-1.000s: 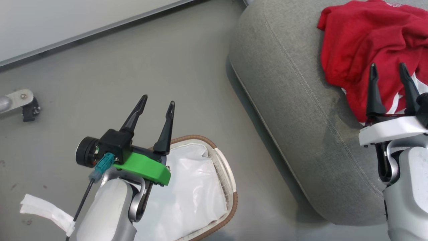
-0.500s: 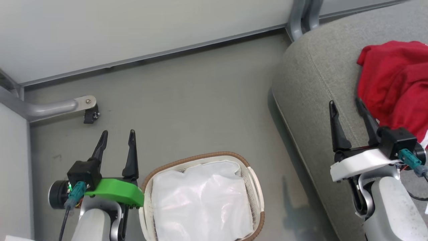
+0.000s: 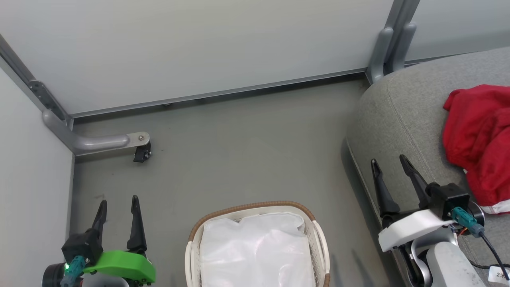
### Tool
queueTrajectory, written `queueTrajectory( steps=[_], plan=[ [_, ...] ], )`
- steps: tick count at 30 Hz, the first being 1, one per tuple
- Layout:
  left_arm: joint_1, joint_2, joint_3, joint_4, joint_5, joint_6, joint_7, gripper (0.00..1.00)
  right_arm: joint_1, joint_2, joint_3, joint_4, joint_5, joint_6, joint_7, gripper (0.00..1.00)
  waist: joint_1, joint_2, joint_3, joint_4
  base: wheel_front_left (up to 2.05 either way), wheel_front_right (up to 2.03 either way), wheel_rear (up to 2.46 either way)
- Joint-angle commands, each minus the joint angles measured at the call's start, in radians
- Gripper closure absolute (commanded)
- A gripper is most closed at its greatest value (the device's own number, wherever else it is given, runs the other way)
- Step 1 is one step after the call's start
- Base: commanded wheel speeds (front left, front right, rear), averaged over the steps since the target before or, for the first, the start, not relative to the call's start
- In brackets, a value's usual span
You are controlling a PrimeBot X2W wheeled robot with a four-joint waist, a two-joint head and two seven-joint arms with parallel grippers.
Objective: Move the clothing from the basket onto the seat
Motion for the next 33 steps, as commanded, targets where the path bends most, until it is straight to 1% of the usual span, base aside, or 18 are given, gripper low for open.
queueTrajectory(
  steps=[1, 4, 5, 9, 21, 33],
  plan=[
    [0.019, 0.0, -0.001, -0.004, -0.017, -0.005, 0.001, 0.0, 0.019, 0.001, 0.001, 0.004, 0.002, -0.001, -0.002, 0.0, 0.0, 0.0, -0.013, 0.01, 0.0, 0.0, 0.0],
    [0.031, 0.0, -0.015, -0.004, -0.033, -0.006, 0.001, 0.0, 0.029, 0.003, 0.003, 0.011, 0.005, -0.001, -0.002, 0.0, 0.0, 0.0, -0.017, 0.012, 0.0, 0.0, 0.0],
    [0.018, -0.002, -0.015, 0.002, -0.038, -0.003, 0.0, 1.0, 0.017, 0.005, 0.003, 0.012, 0.002, 0.0, 0.0, 1.0, 0.0, 0.0, -0.016, 0.011, 0.0, 0.0, 0.0],
    [0.023, -0.006, -0.014, 0.031, -0.055, -0.003, 0.006, 1.0, 0.034, 0.013, 0.001, 0.039, 0.018, 0.0, 0.005, 1.0, 0.0, 0.0, -0.017, 0.011, 0.0, 0.0, 0.0],
    [0.012, -0.005, 0.003, 0.008, -0.273, -0.004, 0.067, 1.0, 0.039, 0.013, -0.025, 0.028, 0.243, 0.0, 0.065, 1.0, 0.0, 0.0, -0.024, 0.012, 0.0, 0.0, 0.0],
    [0.004, -0.004, 0.015, -0.014, -0.462, -0.004, 0.117, 1.0, 0.045, 0.013, -0.048, 0.018, 0.439, 0.0, 0.116, 1.0, 0.0, 0.0, -0.031, 0.013, 0.0, 0.0, 0.0]
  ],
)
